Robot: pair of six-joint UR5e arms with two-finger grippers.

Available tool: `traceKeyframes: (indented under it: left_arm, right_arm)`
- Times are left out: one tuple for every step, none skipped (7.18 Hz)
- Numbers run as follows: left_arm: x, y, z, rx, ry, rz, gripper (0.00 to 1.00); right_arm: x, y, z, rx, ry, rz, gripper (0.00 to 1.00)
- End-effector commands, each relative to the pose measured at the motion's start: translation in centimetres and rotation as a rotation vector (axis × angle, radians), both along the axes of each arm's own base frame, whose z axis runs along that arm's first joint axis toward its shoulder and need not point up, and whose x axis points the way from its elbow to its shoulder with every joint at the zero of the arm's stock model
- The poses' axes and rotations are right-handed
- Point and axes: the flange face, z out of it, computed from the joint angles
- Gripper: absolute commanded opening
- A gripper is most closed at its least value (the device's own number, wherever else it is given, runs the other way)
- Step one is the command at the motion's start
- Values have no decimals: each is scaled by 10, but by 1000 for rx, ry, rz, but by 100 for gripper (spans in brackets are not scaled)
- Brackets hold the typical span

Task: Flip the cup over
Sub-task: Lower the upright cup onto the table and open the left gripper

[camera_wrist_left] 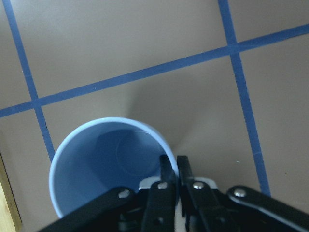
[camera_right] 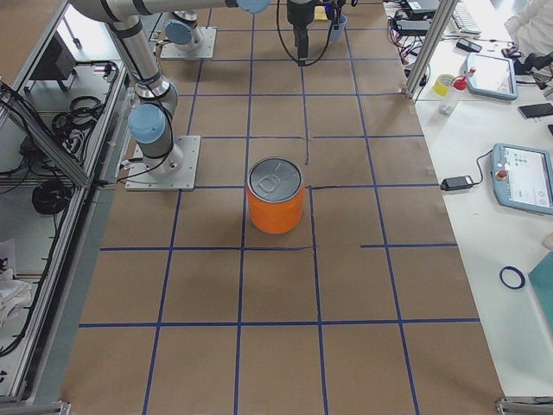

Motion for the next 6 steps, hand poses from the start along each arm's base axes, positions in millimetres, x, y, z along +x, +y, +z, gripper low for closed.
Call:
traceKeyframes:
  left_arm:
    - [8,5,-4,10,5,13,0]
    - [8,4,-5,9,13,13,0]
    - [6,4,-6,9,28,11,0]
    - [5,4,-6,8,42,9,0]
    - [4,4,-7,9,47,8,0]
    - [4,4,-9,12,47,10,0]
  right_arm:
    - [0,0,0,0,0,0,100]
    - [0,0,0,0,0,0,100]
    - [0,0,-1,2,0,2,100]
    - [0,0,-2,5,0,2,100]
    - [0,0,-2,5,0,2,100]
    - [0,0,-2,5,0,2,100]
